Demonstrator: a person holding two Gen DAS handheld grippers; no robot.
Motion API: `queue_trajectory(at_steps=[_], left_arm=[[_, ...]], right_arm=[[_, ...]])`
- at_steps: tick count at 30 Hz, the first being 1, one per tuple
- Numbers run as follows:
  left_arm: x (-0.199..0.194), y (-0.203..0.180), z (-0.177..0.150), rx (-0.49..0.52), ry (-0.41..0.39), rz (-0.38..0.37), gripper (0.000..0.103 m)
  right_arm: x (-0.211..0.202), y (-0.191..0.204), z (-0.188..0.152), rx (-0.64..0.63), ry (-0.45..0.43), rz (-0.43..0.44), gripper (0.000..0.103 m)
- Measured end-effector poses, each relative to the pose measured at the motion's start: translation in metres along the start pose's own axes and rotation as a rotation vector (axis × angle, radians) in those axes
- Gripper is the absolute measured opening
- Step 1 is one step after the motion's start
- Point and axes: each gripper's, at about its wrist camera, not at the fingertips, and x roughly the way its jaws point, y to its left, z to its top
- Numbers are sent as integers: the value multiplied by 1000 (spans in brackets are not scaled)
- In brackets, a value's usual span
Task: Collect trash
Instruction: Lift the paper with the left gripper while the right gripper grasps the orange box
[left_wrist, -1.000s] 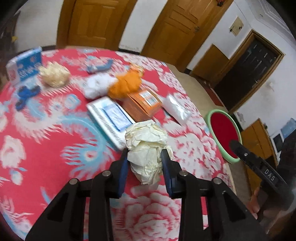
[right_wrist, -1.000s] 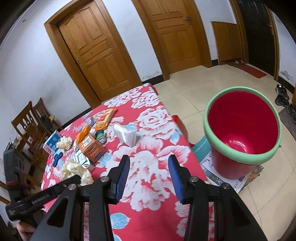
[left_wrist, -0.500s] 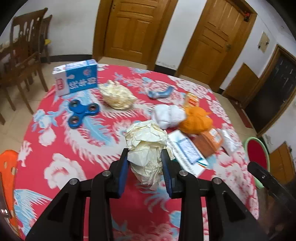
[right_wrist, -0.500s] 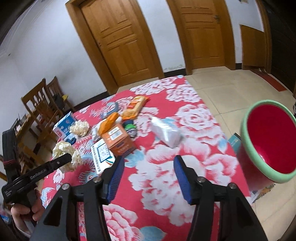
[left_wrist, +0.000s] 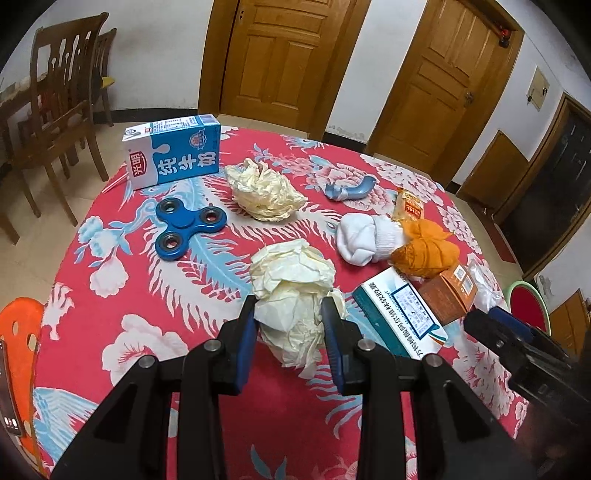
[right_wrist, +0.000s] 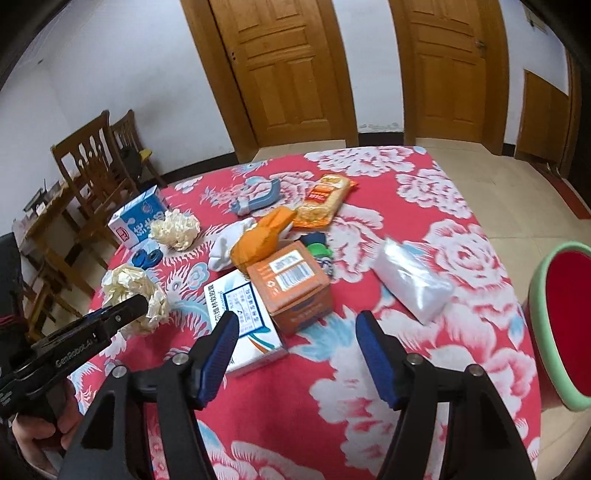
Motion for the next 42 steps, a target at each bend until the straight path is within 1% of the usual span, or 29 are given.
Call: queue_trajectory(at_steps=[6,12,15,18,27,32,35,42], left_arm=[[5,1,1,-5,6,-1,34],[6,1,1,-5,5,4,34],[6,0,1,-2,5,5,34],[4,-3,1,5,1,6,34],[-10,-21,1,39,-16,-15,34],[-17,-31,5,43,-4,-77,34],[-21,-41,7,58,-6,-97,34],[-29,-71,12,114,-7,-148,34]], right_arm=[[16,2,8,-5,3,-25,68],[31,2,12,-2,13,-16,68],[33,2,12,-3,23,-11,57],[30,1,9,-5,14,-7,56],[-4,-9,4,28,-37,10,56],[-27,-19,2,50,-66,17,56],[-42,-28,1,78,-84,28,56],[-78,-54,-2,130,-148,-10,56]])
